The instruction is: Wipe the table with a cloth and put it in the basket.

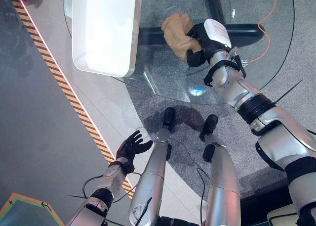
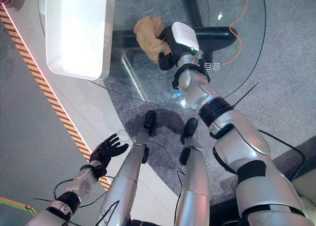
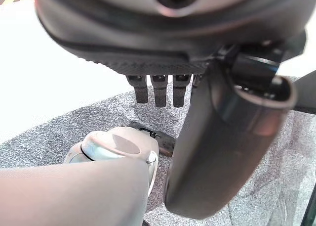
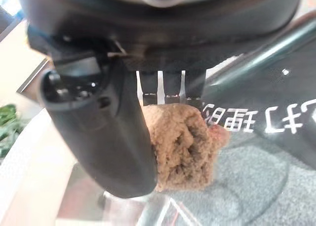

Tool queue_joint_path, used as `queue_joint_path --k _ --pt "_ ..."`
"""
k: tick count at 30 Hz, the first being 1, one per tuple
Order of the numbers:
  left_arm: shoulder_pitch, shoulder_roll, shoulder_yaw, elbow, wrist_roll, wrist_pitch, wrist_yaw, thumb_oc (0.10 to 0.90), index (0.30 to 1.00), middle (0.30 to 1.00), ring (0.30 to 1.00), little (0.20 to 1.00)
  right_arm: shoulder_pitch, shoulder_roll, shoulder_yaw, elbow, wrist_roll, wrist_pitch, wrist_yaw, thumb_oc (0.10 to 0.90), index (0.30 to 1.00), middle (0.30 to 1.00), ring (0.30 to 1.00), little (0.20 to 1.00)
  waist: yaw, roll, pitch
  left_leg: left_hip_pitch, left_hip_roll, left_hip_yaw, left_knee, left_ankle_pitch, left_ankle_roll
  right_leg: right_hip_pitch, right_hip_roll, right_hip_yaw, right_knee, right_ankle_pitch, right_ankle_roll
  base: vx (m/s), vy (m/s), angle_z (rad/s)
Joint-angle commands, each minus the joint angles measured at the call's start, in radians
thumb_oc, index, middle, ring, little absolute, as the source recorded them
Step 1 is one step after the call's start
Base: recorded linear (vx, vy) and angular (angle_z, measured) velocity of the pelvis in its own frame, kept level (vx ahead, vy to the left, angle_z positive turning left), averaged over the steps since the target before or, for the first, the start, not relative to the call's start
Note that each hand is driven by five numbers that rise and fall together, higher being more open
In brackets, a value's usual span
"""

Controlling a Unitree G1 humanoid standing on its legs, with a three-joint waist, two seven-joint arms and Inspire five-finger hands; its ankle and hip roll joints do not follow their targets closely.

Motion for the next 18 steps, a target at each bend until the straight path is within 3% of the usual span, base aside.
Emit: queue_joint_path --k 1,8,18 --pt "-0.005 0.013 0.014 0.02 0.018 -0.007 0.02 0.8 0.9 0.9 0.9 0.9 -0.007 0.096 0.069 -0.15 -0.053 -0.134 0.102 0.1 0.3 0.3 0.3 0.2 0.022 0.02 -0.019 -0.013 -0.074 0.09 0.028 -0.019 0.079 0.027 0.031 -0.037 -0.069 0.005 0.036 0.0 0.0 0.0" --pt "-0.019 0.015 0.014 0.025 0.02 0.0 0.024 0.8 0.9 0.9 0.9 0.9 0.02 0.113 0.1 -0.161 -0.066 -0.107 0.157 0.1 0.3 0.3 0.3 0.2 0.021 0.016 -0.019 -0.019 -0.076 0.089 0.031 -0.018 0.079 0.022 0.032 -0.038 -0.068 0.007 0.037 0.0 0.0 0.0" --pt "-0.032 0.03 0.015 0.026 0.024 0.015 0.02 0.8 0.9 0.9 0.9 0.9 0.038 0.119 0.113 -0.148 -0.068 -0.13 0.205 0.1 0.3 0.3 0.3 0.2 0.024 0.007 -0.019 -0.017 -0.074 0.085 0.025 -0.015 0.079 0.028 0.028 -0.045 -0.079 0.016 0.041 0.0 -0.003 0.0"
